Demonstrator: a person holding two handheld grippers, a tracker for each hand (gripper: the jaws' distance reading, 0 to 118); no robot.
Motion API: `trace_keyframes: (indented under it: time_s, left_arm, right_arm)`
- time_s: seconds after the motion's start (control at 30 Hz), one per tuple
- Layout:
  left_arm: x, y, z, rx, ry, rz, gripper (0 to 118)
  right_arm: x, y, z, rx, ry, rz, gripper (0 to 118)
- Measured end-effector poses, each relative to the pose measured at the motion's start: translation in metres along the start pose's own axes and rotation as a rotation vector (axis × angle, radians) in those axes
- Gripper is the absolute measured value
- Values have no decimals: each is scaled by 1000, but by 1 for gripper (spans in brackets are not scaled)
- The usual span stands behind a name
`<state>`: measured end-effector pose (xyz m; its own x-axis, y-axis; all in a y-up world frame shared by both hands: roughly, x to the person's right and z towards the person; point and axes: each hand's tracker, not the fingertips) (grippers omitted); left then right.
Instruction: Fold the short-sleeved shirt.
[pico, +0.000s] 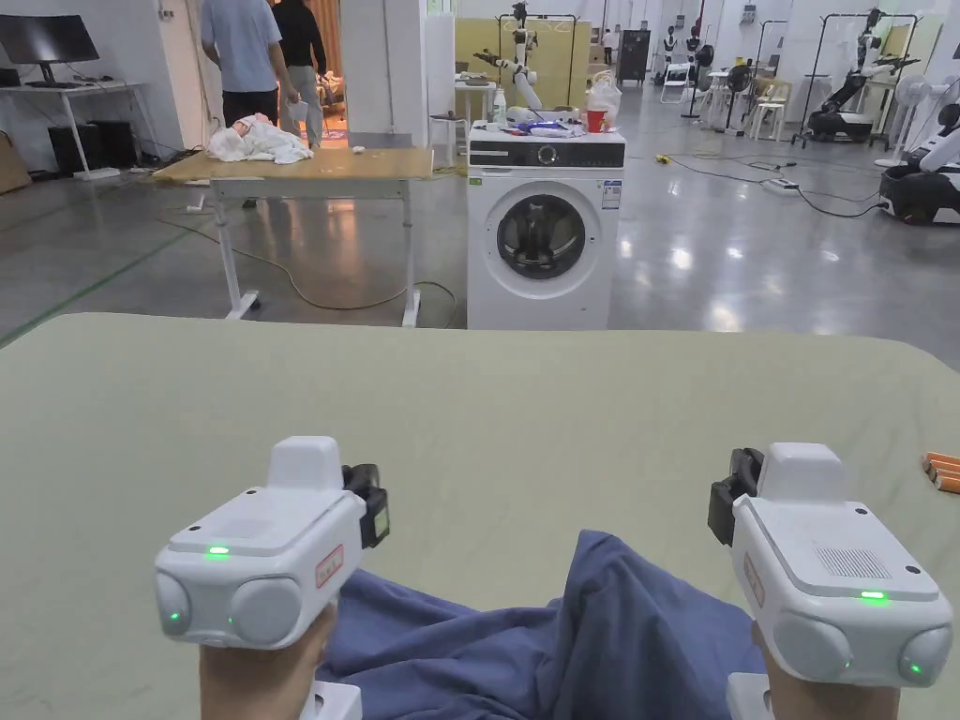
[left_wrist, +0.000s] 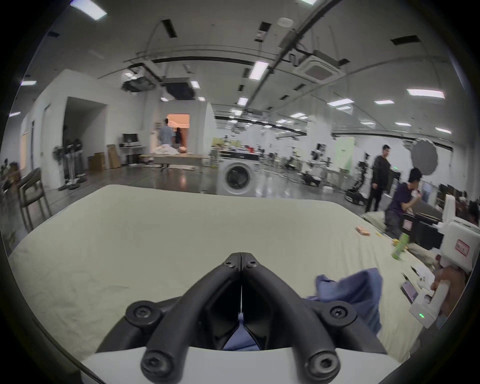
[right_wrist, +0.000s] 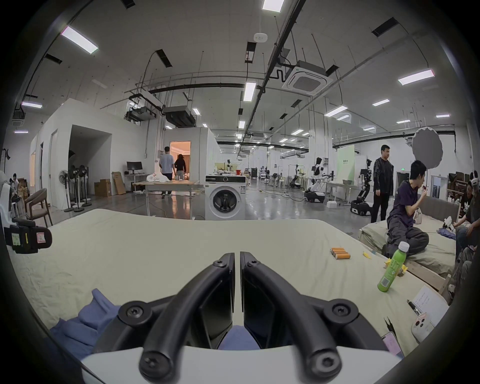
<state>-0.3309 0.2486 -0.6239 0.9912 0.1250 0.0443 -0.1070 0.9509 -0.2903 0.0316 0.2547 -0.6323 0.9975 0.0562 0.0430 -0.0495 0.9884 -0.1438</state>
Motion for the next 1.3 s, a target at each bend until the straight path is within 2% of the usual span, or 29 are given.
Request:
trace_keyframes:
  time_s: [0.17,0.33,0.5,0.53,0.63,0.67,0.8,0.9,0.97,1.0,1.1,1.13,1.2,1.27,1.3]
  left_arm:
    - [-33,-3,11,8,116,32,0]
    - [-66,-8,8,-242,93,95,0]
    - [-80,-47,20,-477,79,54,0]
    - [-82,-54,20,-531,77,71,5]
    - [-91,-81,26,-647,85,113,39]
    - [-94,-89,22,-681,98,110,45]
    - [-93,-121,14,-769,91,111,46]
    - [-80,-124,17,-717,136,36,46]
    - [-64,-122,21,-719,160,-39,43]
    - [-59,-123,22,-717,159,-69,38]
    - [-40,-120,27,-714,123,-100,5]
    - [-36,-121,28,-717,117,-112,1]
    - [-37,-119,26,-726,123,-155,0]
    - [-42,-112,32,-723,110,-139,0]
    - [-44,-108,35,-717,101,-117,0]
  right_arm:
    - [-8,7,-2,10,17,-9,3]
    - [-8,1,-5,-6,36,21,3]
    - [-1,-12,-6,-39,35,32,3]
    - [0,-15,-7,-49,31,34,3]
    - [5,-23,-8,-73,24,37,3]
    - [7,-25,-9,-80,18,37,3]
    - [12,-33,-11,-106,10,29,3]
    - [16,-39,-13,-128,4,26,3]
    - [19,-43,-14,-144,-3,29,3]
    - [22,-45,-15,-149,-4,29,3]
    - [32,-52,-21,-198,-32,52,3]
    - [37,-55,-27,-239,-40,57,4]
    - [49,-63,-41,-333,-45,60,11]
    - [61,-74,-58,-445,-36,53,30]
    - [66,-80,-66,-498,-24,46,34]
